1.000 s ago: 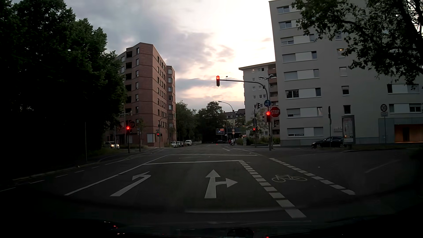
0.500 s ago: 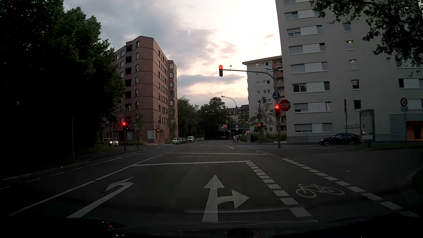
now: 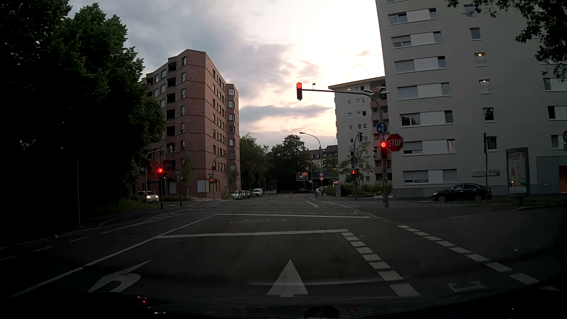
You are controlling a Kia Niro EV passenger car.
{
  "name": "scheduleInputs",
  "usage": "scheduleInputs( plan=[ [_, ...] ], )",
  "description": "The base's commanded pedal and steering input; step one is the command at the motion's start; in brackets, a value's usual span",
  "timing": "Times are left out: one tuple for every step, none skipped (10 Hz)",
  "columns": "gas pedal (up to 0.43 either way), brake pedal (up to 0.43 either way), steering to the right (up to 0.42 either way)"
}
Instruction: Follow the waypoints while adhering to traffic rules and regulations
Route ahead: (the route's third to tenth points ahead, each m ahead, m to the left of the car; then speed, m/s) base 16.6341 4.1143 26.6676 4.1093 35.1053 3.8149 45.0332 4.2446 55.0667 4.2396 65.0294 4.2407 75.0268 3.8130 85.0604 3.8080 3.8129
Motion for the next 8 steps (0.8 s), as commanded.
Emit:
scheduleInputs(
  plan=[
    [0.000,0.159,-0.012],
    [0.000,0.152,-0.008],
    [0.000,0.152,-0.009],
    [0.000,0.152,-0.013],
    [0.000,0.146,-0.015],
    [0.000,0.159,-0.011],
    [0.000,0.171,-0.001],
    [0.000,0.177,0.007]
  ],
)
